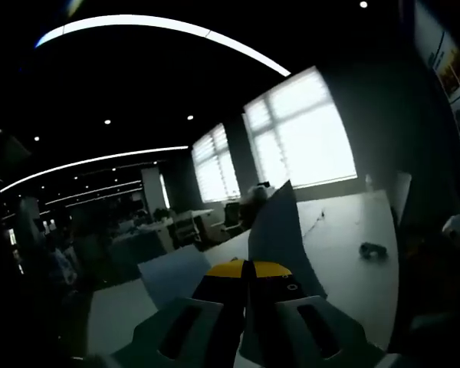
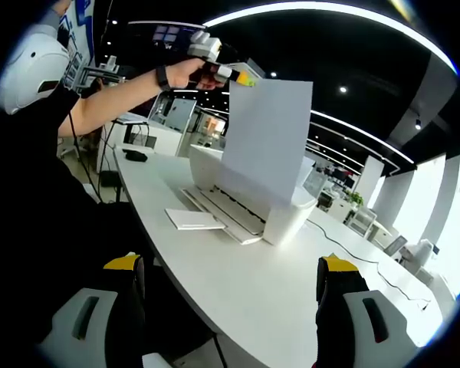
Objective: Remove the paper from the printer output slot and place it on top of the printer
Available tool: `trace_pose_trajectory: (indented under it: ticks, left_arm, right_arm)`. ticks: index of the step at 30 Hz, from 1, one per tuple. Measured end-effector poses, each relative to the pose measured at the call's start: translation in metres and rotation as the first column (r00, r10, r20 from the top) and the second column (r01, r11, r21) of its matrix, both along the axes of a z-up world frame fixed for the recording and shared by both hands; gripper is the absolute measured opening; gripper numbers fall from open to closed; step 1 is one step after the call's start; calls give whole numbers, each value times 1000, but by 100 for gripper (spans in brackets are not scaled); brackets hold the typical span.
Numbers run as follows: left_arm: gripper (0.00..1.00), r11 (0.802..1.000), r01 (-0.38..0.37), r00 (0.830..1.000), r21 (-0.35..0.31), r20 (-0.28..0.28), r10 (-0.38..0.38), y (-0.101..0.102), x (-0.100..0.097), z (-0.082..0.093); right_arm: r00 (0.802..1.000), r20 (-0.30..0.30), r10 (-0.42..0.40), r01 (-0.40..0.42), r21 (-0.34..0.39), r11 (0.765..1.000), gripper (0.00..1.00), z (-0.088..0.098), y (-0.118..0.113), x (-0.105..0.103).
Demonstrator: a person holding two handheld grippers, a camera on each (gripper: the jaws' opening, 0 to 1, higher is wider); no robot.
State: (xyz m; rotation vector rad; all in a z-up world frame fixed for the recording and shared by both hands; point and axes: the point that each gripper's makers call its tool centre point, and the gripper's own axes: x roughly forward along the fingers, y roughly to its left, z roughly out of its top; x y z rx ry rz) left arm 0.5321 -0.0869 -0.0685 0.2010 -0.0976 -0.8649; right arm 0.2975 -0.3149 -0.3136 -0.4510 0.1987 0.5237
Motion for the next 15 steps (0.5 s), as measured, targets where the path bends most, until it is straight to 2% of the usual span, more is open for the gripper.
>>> trace_pose_trajectory:
  ticks: [4,15]
  left_arm:
    - [6,1000,-2,1000,-28,-21,2,5,5,-2]
    - [6,998,-19,999,-61,-36,17,12,12,-2]
  right_arm:
    - [1000,-1,1,-1,1,1000,88,0,0,0]
    - [1000,-2,2,-2,-1,1000,88,0,1,0]
